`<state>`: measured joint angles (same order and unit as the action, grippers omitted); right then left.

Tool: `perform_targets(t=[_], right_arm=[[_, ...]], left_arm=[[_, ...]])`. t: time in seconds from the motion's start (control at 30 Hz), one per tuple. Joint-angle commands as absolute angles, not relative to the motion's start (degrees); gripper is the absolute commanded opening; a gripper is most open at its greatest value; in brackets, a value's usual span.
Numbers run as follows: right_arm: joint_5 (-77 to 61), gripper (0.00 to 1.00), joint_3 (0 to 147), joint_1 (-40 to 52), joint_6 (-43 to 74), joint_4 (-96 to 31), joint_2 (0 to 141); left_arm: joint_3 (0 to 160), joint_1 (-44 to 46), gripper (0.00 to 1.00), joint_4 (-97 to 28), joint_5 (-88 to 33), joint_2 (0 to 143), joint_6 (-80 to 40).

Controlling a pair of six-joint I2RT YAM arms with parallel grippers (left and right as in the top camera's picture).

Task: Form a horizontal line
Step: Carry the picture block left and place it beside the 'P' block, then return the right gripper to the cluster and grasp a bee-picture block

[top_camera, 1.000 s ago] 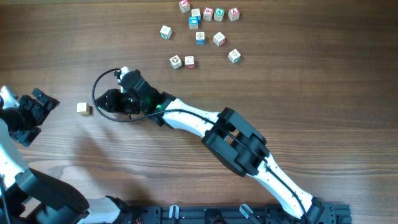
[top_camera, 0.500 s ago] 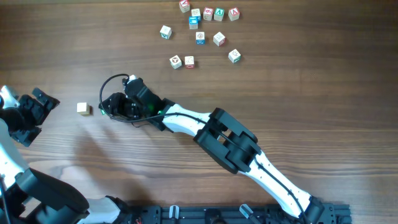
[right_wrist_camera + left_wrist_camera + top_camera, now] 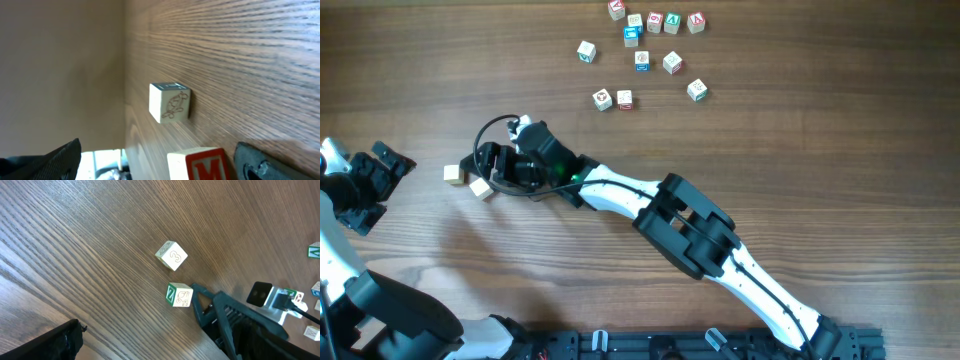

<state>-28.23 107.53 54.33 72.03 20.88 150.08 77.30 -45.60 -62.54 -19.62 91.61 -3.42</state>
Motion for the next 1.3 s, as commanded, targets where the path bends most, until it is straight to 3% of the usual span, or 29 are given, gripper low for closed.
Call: perform_targets(t=[0.0,0.17,0.43,0.93,1.27], right_arm=[[-30.98,0.99,108.22,51.51,61.32,12.32,150.23],[-30.39,0.99,108.57,48.12,49.15,-4.8,145.32],[-15.92,1.0,108.57,43.55,42.96,-28.64,134.19],[-5.43,0.99,109.45,34.85,27.31,-32.99,128.38],[3.38,0.99,109.45,31.11,27.22,-28.08,128.42]], left_arm=[[76.86,-45.76,1.0,-62.54,-20.58,91.92,-3.95],[76.86,-45.76,1.0,-62.52,-20.58,91.92,-3.95],[76.86,-45.76,1.0,-62.52,-20.51,91.92,-3.9],[76.88,-45.76,1.0,-62.11,-22.04,91.92,-3.95],[76.86,-45.76,1.0,-62.13,-23.14,91.92,-3.95]])
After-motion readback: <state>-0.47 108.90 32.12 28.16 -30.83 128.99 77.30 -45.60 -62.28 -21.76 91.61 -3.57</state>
